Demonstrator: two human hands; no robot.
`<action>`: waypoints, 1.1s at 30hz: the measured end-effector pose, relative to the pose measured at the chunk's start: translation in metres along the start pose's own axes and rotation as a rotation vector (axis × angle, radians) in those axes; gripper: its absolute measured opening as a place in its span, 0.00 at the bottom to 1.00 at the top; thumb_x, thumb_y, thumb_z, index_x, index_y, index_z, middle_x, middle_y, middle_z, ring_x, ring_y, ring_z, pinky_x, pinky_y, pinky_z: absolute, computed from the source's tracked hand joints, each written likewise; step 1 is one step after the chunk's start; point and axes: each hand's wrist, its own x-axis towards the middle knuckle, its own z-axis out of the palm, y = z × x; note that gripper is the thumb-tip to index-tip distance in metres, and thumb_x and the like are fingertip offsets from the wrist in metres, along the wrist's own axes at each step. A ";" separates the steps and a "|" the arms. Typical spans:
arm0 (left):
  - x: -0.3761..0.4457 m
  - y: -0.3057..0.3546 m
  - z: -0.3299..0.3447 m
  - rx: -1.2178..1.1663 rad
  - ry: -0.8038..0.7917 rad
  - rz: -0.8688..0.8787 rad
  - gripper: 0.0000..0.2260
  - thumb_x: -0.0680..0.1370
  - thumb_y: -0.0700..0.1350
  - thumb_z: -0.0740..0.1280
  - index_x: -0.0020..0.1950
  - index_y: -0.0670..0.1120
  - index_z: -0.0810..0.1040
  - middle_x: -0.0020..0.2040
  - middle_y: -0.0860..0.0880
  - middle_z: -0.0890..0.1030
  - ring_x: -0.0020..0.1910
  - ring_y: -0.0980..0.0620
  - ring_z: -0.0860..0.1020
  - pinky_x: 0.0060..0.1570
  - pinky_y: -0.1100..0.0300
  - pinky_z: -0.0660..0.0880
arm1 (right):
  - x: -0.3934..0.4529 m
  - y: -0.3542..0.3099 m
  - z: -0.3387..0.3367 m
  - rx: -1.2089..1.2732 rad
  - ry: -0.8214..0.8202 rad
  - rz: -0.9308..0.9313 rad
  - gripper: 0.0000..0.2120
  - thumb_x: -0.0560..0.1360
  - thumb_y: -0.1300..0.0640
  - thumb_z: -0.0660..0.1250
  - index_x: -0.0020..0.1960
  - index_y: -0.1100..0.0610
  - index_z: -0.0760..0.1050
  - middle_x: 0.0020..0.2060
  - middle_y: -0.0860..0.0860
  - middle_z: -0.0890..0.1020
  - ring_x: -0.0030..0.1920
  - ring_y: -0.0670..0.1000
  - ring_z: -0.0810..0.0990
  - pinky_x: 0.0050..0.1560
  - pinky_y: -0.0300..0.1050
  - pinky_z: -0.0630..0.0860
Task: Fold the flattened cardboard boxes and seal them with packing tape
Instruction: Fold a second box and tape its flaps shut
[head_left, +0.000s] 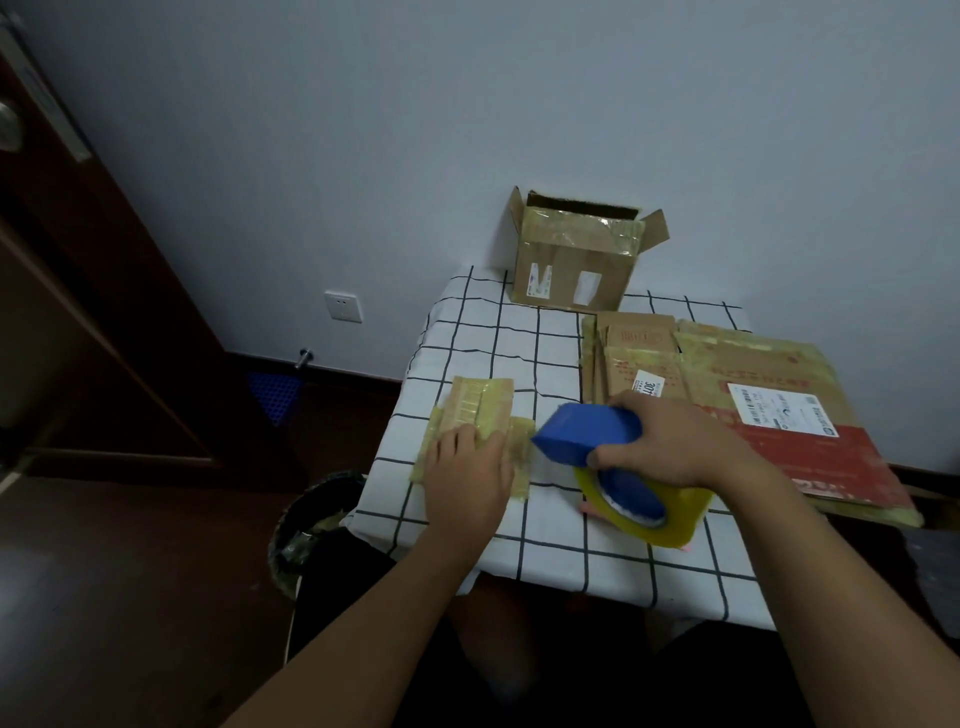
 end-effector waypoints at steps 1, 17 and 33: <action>0.000 0.000 0.002 -0.001 0.012 -0.013 0.06 0.76 0.50 0.66 0.49 0.49 0.79 0.49 0.46 0.79 0.49 0.46 0.76 0.49 0.51 0.74 | -0.001 0.004 0.005 0.056 0.055 0.023 0.31 0.69 0.36 0.71 0.66 0.47 0.68 0.52 0.49 0.77 0.47 0.49 0.77 0.45 0.46 0.78; -0.005 -0.010 0.000 -0.013 -0.032 0.074 0.12 0.69 0.51 0.67 0.50 0.49 0.79 0.52 0.45 0.80 0.51 0.44 0.77 0.50 0.49 0.76 | 0.046 -0.024 0.066 0.911 0.359 0.139 0.26 0.79 0.45 0.66 0.72 0.53 0.63 0.62 0.51 0.74 0.57 0.54 0.77 0.56 0.54 0.77; -0.012 -0.037 -0.015 -0.225 -0.084 0.187 0.23 0.72 0.53 0.61 0.61 0.42 0.79 0.66 0.45 0.78 0.67 0.45 0.74 0.66 0.49 0.70 | 0.049 -0.034 0.081 0.919 0.375 0.181 0.32 0.71 0.47 0.76 0.68 0.54 0.63 0.53 0.48 0.74 0.49 0.50 0.78 0.46 0.47 0.78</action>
